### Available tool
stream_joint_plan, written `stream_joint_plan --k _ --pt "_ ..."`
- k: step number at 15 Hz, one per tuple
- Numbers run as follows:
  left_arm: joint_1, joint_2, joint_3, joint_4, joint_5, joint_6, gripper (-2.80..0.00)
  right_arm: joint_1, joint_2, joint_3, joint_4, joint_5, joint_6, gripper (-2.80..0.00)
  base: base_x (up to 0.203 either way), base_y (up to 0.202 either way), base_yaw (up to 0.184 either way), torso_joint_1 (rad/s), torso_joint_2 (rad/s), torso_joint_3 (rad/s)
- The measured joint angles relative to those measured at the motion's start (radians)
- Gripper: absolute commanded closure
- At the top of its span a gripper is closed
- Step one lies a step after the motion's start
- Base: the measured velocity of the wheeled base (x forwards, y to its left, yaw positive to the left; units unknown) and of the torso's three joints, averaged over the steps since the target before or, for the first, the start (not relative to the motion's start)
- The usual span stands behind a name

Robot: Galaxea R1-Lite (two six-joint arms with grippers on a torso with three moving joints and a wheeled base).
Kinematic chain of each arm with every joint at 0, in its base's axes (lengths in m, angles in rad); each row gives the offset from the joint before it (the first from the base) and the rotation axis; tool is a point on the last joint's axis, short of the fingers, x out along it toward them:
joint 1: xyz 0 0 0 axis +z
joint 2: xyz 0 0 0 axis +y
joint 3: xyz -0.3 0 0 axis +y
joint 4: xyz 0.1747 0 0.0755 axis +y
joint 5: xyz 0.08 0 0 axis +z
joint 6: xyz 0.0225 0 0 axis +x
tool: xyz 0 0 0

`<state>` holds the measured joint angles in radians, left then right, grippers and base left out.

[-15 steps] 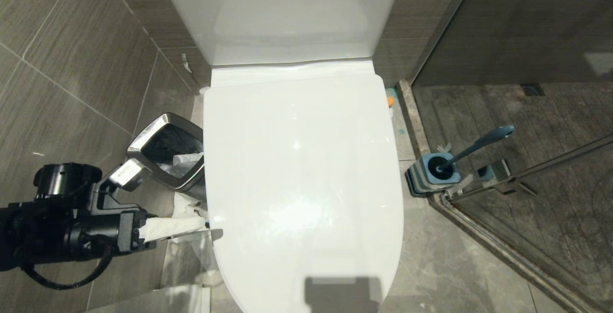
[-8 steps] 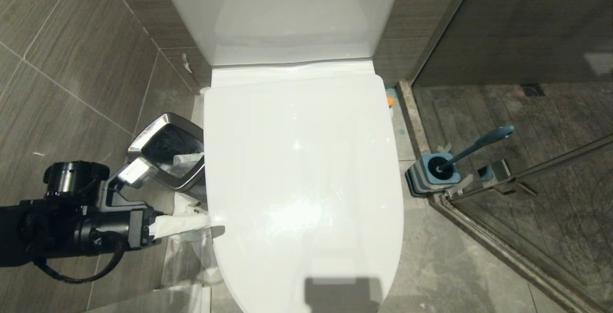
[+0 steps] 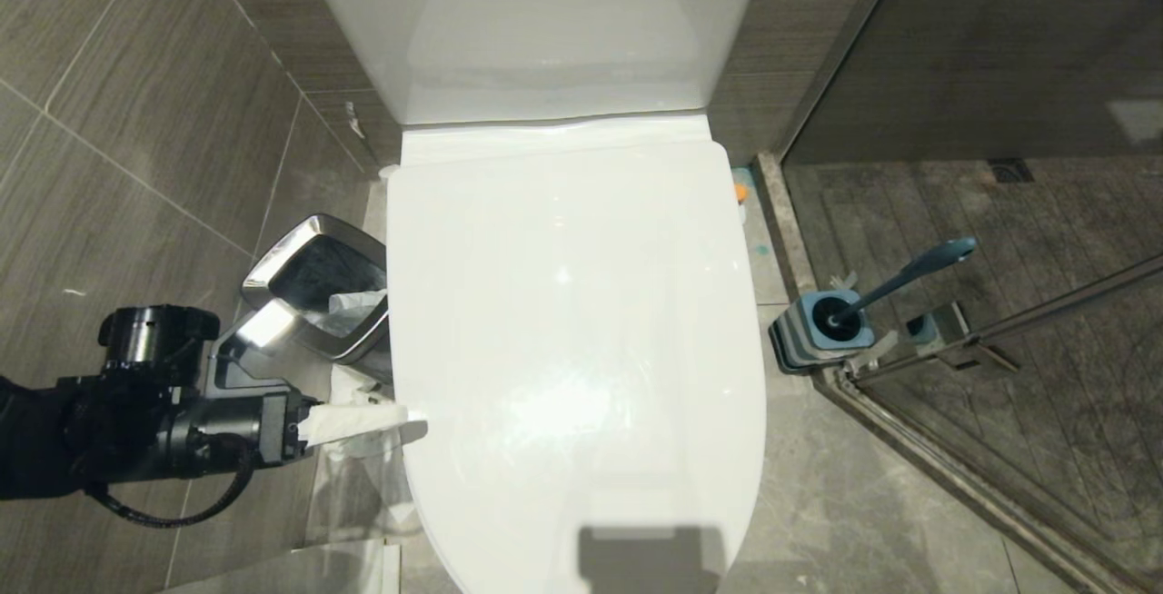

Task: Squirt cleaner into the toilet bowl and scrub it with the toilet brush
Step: Use the left hand to lift the toilet lid slightly

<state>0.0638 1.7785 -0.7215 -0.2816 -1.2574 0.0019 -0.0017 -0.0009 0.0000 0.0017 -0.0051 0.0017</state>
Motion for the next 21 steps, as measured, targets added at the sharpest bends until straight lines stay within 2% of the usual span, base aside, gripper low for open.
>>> stream_joint_plan --k 5,8,11,14,17,21 --pt "-0.020 -0.005 0.005 0.002 0.033 0.040 -2.80 0.000 0.000 0.000 0.000 0.000 0.000 0.00 0.000 0.000 0.000 0.000 0.00 0.000" --pt "-0.042 -0.016 0.006 0.001 0.043 0.046 -2.80 0.000 0.000 0.000 0.000 0.000 0.000 0.00 0.000 0.000 0.000 0.000 0.00 0.000" --pt "-0.073 -0.033 0.006 0.002 0.091 0.064 -2.80 0.000 0.000 0.000 0.000 0.000 0.000 0.00 0.000 0.000 0.000 0.000 0.00 0.000" --pt "-0.106 -0.048 0.014 0.006 0.099 0.057 -2.80 0.000 0.000 0.000 0.000 0.001 0.000 0.00 0.000 0.000 0.000 0.000 0.00 0.000" --pt "-0.122 -0.061 0.026 0.024 0.080 0.029 -2.80 0.000 0.000 0.000 0.000 0.000 0.000 0.00 0.000 0.000 0.000 0.000 0.00 0.000" --pt "-0.117 -0.080 0.031 0.040 -0.023 -0.033 -2.80 0.000 0.000 0.000 0.000 0.000 0.000 0.00 0.000 0.000 0.000 0.000 0.00 0.000"
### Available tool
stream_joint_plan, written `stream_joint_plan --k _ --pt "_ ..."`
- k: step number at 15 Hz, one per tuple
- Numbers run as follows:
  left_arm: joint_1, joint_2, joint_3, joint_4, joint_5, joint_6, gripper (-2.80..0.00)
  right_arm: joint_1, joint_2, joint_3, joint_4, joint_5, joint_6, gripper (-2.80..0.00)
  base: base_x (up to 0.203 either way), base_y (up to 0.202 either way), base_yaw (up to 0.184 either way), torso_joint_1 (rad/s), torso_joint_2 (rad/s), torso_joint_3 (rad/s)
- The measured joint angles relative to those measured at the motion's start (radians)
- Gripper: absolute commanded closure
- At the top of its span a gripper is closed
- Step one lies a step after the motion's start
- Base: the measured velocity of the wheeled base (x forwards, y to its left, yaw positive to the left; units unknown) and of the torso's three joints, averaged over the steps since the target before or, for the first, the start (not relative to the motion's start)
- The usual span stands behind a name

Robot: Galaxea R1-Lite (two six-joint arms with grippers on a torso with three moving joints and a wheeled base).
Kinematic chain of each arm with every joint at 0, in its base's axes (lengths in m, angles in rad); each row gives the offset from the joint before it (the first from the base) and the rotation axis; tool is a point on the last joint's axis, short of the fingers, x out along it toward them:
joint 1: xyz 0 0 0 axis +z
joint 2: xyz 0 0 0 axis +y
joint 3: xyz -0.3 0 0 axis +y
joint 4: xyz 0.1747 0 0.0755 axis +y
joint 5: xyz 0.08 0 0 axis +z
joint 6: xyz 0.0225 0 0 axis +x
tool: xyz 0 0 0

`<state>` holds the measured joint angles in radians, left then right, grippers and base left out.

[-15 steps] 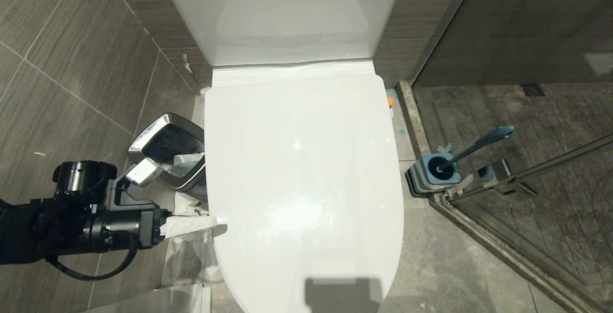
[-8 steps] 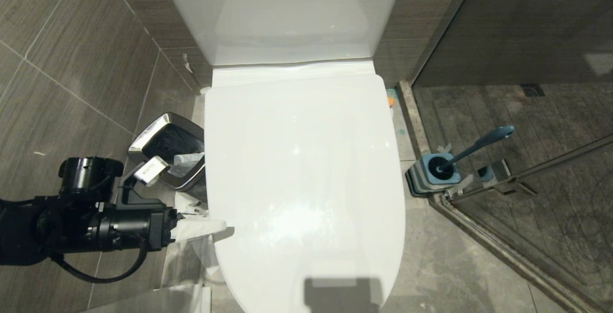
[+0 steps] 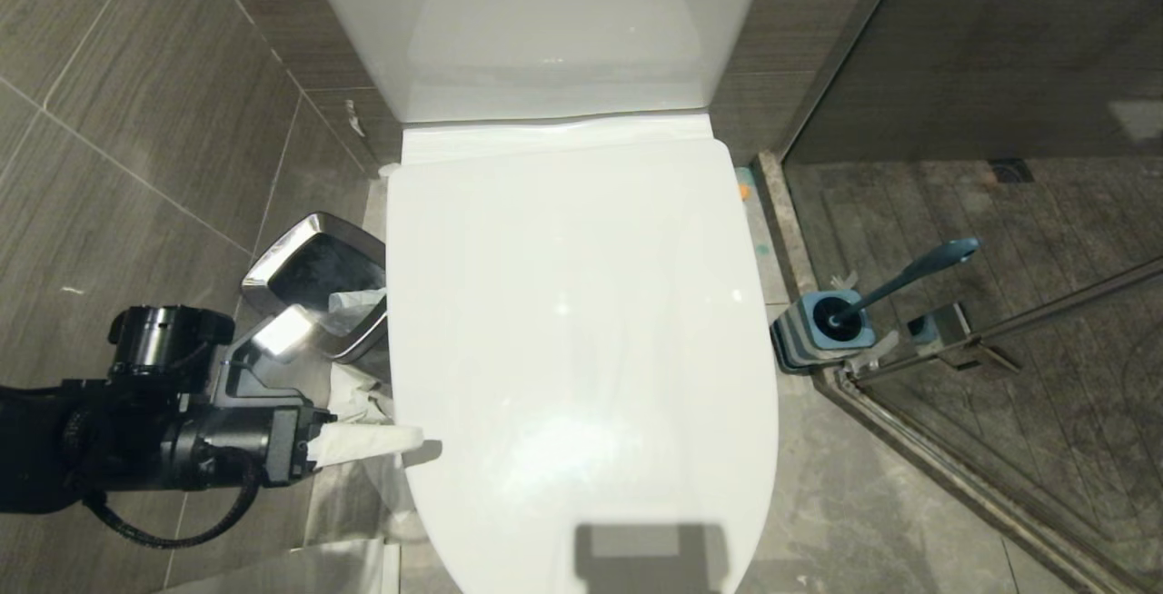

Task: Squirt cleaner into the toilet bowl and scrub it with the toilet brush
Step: Use the left hand to lift the toilet lid slightly

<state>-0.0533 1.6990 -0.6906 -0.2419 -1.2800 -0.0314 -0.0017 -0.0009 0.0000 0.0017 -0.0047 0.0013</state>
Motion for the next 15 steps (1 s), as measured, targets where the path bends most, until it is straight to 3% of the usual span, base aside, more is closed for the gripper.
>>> stream_joint_plan --k 4,15 --pt "0.012 -0.027 -0.001 0.006 -0.040 -0.044 -2.80 0.000 0.000 0.000 0.000 0.001 0.001 0.00 0.000 0.000 0.000 0.000 0.00 0.000" --pt "0.000 -0.150 0.006 0.049 -0.041 -0.045 -2.80 0.000 0.000 0.000 0.000 0.000 0.000 0.00 0.000 0.000 0.000 0.000 0.00 0.000"
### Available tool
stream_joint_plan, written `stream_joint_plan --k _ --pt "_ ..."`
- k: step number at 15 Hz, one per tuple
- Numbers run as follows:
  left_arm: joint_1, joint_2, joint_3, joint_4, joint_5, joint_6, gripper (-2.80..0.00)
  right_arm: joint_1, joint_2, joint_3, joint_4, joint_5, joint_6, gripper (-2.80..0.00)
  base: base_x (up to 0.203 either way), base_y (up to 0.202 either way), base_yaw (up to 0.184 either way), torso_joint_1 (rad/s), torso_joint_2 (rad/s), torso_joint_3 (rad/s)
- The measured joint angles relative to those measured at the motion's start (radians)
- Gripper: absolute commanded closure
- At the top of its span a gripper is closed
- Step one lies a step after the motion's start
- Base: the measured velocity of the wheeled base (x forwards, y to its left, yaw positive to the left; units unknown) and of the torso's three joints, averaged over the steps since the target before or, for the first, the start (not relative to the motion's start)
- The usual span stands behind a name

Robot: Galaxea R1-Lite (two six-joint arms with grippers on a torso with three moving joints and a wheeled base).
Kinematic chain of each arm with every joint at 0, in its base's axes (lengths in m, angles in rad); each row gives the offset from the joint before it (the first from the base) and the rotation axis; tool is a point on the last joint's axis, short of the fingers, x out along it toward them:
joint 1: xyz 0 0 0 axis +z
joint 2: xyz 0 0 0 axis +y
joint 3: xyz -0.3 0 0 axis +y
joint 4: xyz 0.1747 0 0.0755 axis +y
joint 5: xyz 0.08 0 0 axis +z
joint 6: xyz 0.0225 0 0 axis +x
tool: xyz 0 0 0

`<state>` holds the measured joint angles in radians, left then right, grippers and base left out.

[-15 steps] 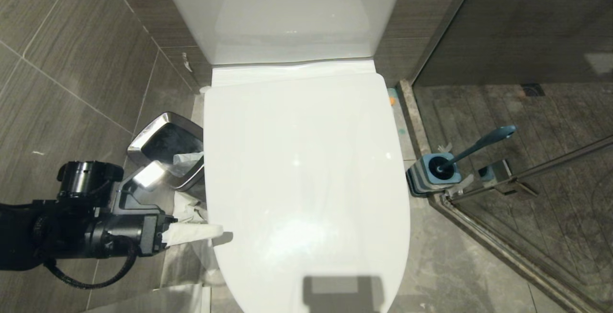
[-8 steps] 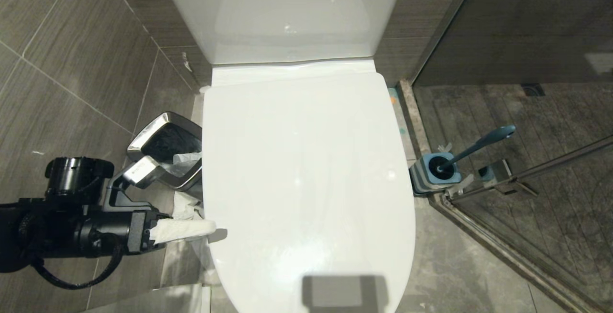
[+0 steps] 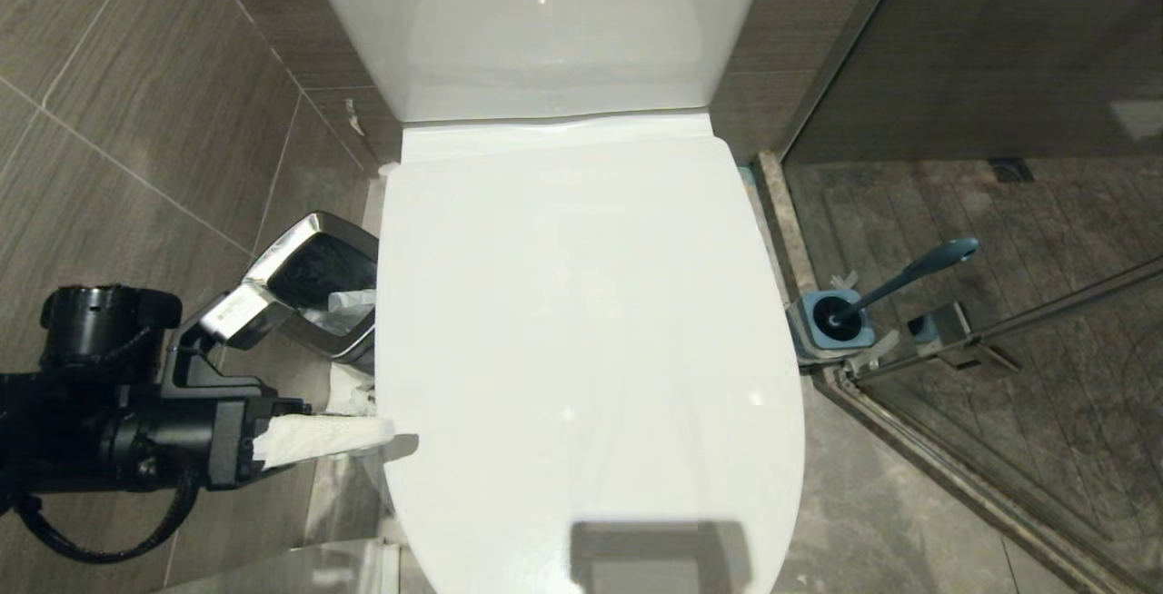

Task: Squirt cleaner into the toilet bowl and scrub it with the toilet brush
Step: Use the left hand to lift the toilet lid slightly

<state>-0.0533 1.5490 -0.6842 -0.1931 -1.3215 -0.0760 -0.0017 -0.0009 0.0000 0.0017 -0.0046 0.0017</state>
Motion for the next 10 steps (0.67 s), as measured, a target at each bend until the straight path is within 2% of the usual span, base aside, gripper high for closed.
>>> stream_joint_plan --k 4,8,10 --pt "-0.035 -0.067 0.005 0.027 -0.014 -0.025 -2.80 0.000 0.000 0.000 0.000 0.000 0.000 0.00 0.000 0.000 0.000 0.000 0.00 0.000" --pt "-0.049 -0.126 0.002 0.020 -0.006 -0.134 -2.80 0.000 0.000 0.000 0.000 0.000 0.000 0.00 0.000 0.000 0.000 0.000 0.00 0.000" --pt "-0.057 -0.147 0.003 0.021 -0.004 -0.167 -2.80 0.000 0.000 0.000 0.000 0.000 0.000 0.00 0.000 0.000 0.000 0.000 0.00 0.000"
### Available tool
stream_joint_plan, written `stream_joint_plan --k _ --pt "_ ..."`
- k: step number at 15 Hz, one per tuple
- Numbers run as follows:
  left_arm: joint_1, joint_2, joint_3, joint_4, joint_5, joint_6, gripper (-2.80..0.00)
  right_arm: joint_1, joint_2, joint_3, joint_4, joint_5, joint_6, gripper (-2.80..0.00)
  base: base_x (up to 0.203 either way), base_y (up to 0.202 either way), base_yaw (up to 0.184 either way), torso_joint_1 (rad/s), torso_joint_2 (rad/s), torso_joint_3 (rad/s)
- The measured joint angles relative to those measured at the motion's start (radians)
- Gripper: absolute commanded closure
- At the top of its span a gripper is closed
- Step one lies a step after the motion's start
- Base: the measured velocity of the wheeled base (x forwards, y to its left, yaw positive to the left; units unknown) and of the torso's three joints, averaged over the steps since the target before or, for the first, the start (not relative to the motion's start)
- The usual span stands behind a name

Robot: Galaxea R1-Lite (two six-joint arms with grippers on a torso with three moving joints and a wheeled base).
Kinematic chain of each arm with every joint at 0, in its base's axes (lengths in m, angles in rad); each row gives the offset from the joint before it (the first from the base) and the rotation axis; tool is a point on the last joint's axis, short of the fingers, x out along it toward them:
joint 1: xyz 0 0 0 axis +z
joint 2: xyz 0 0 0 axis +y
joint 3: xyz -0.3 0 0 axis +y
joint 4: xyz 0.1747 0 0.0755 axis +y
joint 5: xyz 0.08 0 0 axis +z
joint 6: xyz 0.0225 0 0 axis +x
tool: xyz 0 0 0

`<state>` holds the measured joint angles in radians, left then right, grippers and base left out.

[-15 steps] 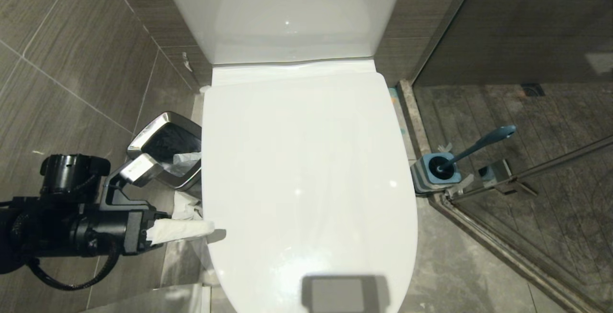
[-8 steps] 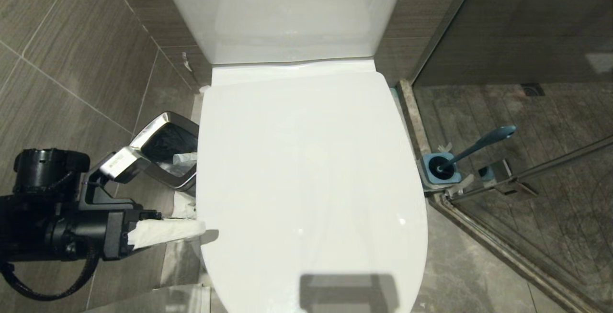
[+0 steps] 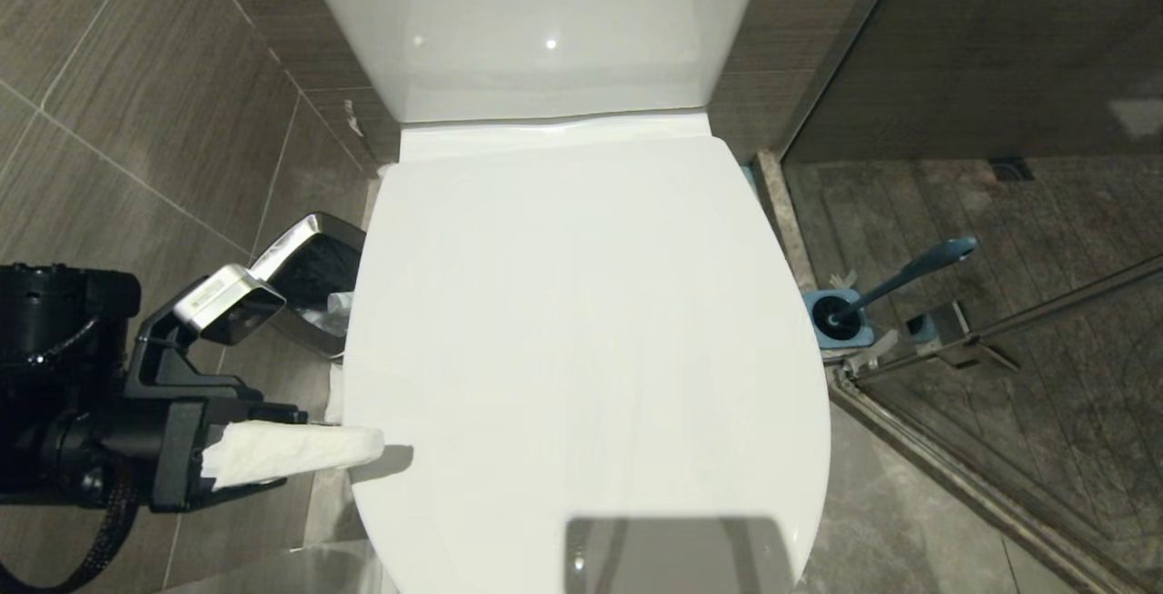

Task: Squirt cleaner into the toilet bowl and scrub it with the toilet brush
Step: Use the left hand to lift the toilet lid slightly

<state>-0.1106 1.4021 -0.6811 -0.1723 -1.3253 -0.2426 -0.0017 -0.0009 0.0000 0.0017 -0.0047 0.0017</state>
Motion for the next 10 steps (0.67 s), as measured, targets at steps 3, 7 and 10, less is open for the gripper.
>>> stream_joint_plan --k 3,7,10 --pt "-0.001 -0.032 0.000 -0.002 0.003 -0.011 -2.80 0.000 0.000 0.000 0.000 0.000 0.000 0.00 0.000 0.000 0.000 0.000 0.00 0.000" --pt "-0.009 -0.094 -0.021 -0.004 0.002 -0.128 -2.80 0.000 0.000 0.000 0.000 0.000 0.000 0.00 0.000 0.000 0.000 0.000 0.00 0.000" --pt "-0.025 -0.142 -0.036 -0.005 0.001 -0.176 -2.80 0.000 0.000 0.000 0.000 0.000 0.000 0.00 0.000 0.000 0.000 0.000 0.00 0.000"
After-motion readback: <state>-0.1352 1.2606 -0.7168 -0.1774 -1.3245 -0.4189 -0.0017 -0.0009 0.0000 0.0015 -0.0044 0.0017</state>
